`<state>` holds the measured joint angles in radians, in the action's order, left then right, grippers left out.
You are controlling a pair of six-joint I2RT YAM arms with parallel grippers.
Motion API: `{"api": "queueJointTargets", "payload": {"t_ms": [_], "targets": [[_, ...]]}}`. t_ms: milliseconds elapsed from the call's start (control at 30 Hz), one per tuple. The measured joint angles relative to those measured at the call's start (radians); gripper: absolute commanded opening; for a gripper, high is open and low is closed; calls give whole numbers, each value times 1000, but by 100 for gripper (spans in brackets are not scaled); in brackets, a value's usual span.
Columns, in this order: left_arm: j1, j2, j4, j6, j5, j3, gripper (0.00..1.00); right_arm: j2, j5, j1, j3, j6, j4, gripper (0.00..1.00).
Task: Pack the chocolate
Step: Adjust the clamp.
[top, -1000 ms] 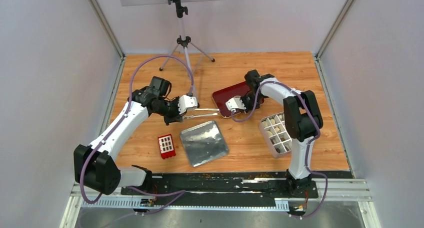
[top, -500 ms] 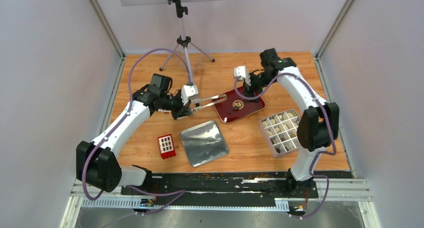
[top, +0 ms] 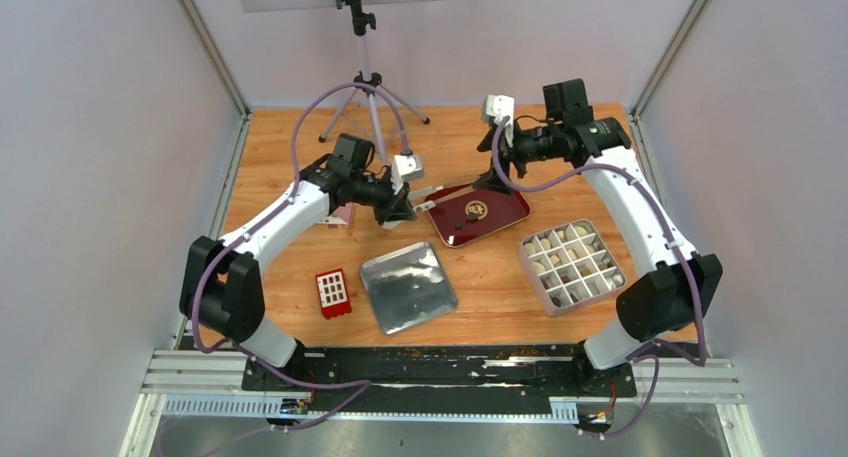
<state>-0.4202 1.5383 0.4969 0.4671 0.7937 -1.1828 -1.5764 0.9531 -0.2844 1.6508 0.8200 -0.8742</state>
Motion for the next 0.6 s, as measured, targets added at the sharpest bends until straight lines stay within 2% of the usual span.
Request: {"api": "queueJointTargets", "payload": {"t_ms": [267, 467, 600], "targets": [[-56, 46, 51, 77, 25, -81, 0, -97, -153, -167, 85, 313, -237, 76], [-57, 73, 70, 117, 29, -113, 0, -122, -297, -233, 85, 444, -300, 75], [-60, 78, 72, 132, 27, -116, 0, -137, -371, -255, 85, 469, -298, 74]]}}
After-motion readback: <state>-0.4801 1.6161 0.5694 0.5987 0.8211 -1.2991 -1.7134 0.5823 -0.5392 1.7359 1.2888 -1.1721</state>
